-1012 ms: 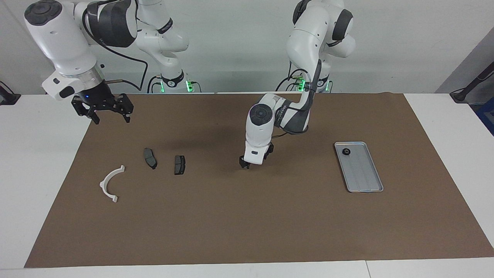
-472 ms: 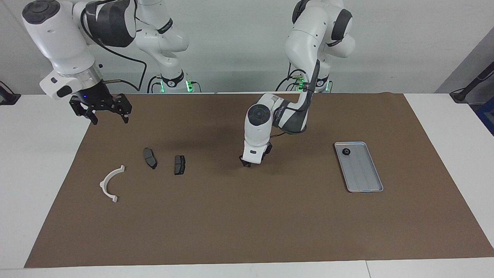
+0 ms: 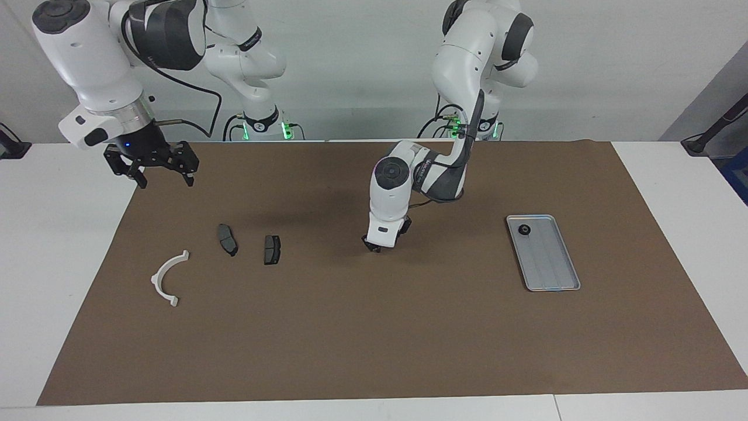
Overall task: Pick bearing gear from pile to tray
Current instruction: 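Carry the second ring to the tray with the left gripper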
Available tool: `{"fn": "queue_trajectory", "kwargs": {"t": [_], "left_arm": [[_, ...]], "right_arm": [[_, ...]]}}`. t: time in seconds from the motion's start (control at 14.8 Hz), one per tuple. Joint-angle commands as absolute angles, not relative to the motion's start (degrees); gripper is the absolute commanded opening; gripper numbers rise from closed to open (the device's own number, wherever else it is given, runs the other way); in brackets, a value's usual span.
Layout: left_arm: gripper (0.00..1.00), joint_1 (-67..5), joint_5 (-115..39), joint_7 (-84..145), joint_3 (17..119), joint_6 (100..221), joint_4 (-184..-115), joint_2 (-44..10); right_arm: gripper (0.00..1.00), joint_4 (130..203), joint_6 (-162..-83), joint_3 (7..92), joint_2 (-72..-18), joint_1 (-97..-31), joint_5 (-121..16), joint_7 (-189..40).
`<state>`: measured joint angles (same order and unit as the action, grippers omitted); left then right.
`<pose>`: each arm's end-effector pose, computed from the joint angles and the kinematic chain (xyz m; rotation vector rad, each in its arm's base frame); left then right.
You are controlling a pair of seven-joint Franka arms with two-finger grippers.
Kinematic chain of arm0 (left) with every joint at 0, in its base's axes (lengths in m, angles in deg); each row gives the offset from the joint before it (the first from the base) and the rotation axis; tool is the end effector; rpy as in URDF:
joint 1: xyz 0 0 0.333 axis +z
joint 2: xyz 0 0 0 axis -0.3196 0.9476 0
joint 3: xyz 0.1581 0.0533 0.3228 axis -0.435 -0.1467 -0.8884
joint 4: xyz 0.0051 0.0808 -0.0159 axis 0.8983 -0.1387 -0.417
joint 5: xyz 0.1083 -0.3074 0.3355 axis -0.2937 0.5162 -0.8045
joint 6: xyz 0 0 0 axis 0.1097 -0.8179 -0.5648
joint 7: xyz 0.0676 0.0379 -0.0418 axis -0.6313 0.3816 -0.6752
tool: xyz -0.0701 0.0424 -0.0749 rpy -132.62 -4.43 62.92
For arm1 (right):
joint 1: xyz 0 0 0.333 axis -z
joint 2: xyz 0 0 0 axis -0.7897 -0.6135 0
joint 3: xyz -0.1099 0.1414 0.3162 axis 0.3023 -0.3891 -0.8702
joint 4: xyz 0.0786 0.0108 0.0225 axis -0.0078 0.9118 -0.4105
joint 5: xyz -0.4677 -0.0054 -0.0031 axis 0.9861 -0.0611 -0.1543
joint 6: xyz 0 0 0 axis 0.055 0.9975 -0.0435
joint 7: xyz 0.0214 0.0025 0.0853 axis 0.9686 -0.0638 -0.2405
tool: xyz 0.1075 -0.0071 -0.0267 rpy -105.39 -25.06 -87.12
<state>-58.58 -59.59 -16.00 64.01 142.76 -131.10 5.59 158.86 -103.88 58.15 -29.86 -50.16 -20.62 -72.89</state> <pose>0.6016 -0.4890 0.2873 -3.0447 -0.6812 0.1152 0.6425 -0.0444 0.6200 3.1120 0.0719 0.0644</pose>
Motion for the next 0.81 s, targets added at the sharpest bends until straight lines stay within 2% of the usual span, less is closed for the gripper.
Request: {"fn": "queue_trajectory", "kwargs": {"t": [0.0, 0.27, 0.61, 0.74], "left_arm": [[0.32, -59.77, -59.81, -17.24, 63.15, 143.62, -134.42, 3.96], [0.07, -59.33, -59.81, -16.45, 63.06, 143.27, -134.94, 3.00], [0.05, -53.72, -59.81, -10.66, 63.06, 138.10, -136.44, -2.27], [0.05, -50.56, -59.81, -6.36, 63.06, 136.42, -139.15, -5.25]], "right_arm": [[1.00, 158.92, -104.53, 57.46, -29.61, -49.08, -20.88, -73.55], [1.00, 159.01, -104.53, 57.37, -29.52, -48.99, -20.88, -73.55], [1.00, 159.01, -104.62, 57.37, -29.52, -48.99, -20.88, -73.55], [1.00, 159.01, -104.62, 57.37, -29.52, -49.08, -20.88, -73.55]]}}
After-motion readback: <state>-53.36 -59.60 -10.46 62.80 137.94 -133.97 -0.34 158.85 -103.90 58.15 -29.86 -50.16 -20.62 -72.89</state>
